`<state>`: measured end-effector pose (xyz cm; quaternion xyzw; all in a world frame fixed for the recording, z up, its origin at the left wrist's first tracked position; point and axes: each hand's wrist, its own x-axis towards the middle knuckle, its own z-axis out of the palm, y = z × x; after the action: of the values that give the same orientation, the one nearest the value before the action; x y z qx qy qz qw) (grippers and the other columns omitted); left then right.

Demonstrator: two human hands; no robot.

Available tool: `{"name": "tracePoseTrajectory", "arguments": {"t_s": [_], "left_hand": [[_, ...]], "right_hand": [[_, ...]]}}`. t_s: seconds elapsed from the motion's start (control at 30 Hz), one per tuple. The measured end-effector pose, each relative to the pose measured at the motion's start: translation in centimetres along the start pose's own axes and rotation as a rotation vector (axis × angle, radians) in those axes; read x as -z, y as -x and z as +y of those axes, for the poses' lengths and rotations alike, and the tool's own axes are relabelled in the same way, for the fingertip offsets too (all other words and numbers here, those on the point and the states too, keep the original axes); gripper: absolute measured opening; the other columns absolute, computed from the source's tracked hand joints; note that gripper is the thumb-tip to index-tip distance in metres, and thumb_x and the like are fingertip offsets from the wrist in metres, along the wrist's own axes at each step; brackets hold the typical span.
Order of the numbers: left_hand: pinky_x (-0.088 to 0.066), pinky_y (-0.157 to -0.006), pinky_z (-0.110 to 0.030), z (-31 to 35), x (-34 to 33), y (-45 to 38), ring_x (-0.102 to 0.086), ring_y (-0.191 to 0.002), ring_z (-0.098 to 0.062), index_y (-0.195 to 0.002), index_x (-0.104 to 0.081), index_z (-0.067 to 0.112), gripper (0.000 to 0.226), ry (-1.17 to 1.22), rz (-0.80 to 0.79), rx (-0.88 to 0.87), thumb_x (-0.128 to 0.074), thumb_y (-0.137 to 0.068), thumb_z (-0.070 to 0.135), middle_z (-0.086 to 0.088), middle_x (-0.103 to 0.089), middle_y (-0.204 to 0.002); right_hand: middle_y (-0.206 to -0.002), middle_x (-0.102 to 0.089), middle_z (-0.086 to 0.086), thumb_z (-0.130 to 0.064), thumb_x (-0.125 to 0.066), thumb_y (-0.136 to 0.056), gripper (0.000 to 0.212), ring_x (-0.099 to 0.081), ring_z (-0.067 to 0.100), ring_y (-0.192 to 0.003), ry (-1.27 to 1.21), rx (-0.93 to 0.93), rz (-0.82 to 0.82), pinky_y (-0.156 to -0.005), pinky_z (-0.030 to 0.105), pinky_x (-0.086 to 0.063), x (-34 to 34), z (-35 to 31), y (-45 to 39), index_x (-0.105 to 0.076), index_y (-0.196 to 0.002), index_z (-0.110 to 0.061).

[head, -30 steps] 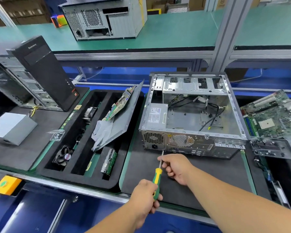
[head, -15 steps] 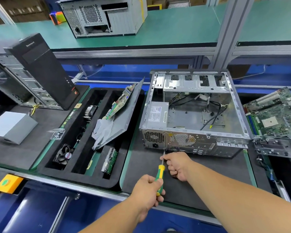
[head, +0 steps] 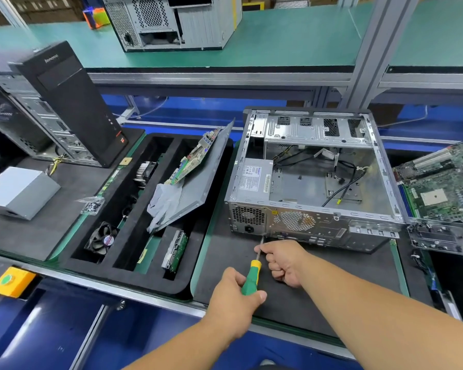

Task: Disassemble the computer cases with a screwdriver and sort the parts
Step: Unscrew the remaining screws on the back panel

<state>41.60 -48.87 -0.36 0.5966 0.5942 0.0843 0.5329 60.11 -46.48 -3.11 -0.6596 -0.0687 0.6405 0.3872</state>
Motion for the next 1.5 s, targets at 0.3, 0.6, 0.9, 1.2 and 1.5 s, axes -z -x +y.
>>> {"name": "tracePoseTrajectory", "arguments": {"t_s": [0.3, 0.6, 0.9, 1.2, 1.5], "left_hand": [[-0.049, -0.055, -0.029, 0.1, -0.3, 0.3, -0.064, -0.060, -0.013, -0.101, -0.052, 0.019, 0.030, 0.066, -0.019, 0.025, -0.072, -0.093, 0.040, -0.003, -0.068, -0.086], [-0.041, -0.046, -0.025, 1.7, 0.6, 1.0, -0.059, -0.053, -0.016, -0.105, -0.057, 0.008, 0.029, 0.252, -0.068, 0.095, -0.057, -0.104, 0.037, -0.005, -0.073, -0.072], [-0.037, -0.046, -0.026, 3.0, 0.9, 1.4, -0.054, -0.050, -0.016, -0.113, -0.054, 0.006, 0.033, 0.380, -0.181, 0.179, -0.046, -0.109, 0.038, -0.010, -0.071, -0.073], [-0.037, -0.047, -0.026, 1.9, 0.7, 1.0, -0.054, -0.053, -0.016, -0.110, -0.053, 0.010, 0.027, 0.321, -0.200, 0.183, -0.049, -0.108, 0.037, -0.009, -0.072, -0.077], [-0.040, -0.044, -0.022, 1.7, 0.5, 0.5, -0.053, -0.051, -0.014, -0.106, -0.057, 0.010, 0.026, 0.215, -0.112, 0.147, -0.055, -0.106, 0.036, -0.008, -0.071, -0.076]], "right_hand": [[-0.050, -0.029, -0.007, -0.021, -0.052, -0.105, 0.019, -0.019, 0.008, -0.040, 0.021, 0.017, -0.008, -0.038, 0.020, -0.015, 0.1, -0.1, 0.2, -0.068, -0.107, -0.011], [-0.048, -0.028, -0.008, -0.029, -0.055, -0.105, 0.020, -0.019, 0.008, -0.038, 0.007, 0.015, -0.014, -0.038, 0.021, -0.015, 0.1, 0.1, -0.4, -0.066, -0.097, -0.014], [-0.051, -0.027, -0.008, -0.033, -0.056, -0.105, 0.025, -0.018, 0.008, -0.041, -0.010, -0.005, -0.016, -0.038, 0.021, -0.014, 0.1, -0.1, -0.7, -0.064, -0.090, -0.015], [-0.055, -0.028, -0.006, -0.029, -0.057, -0.104, 0.022, -0.018, 0.008, -0.041, -0.072, 0.032, -0.045, -0.036, 0.020, -0.016, 0.5, 0.3, -1.2, -0.066, -0.095, -0.011], [-0.053, -0.030, -0.006, -0.028, -0.055, -0.104, 0.022, -0.018, 0.009, -0.042, -0.050, 0.004, 0.006, -0.038, 0.020, -0.014, 0.1, 0.2, -1.3, -0.065, -0.094, -0.011]]}}
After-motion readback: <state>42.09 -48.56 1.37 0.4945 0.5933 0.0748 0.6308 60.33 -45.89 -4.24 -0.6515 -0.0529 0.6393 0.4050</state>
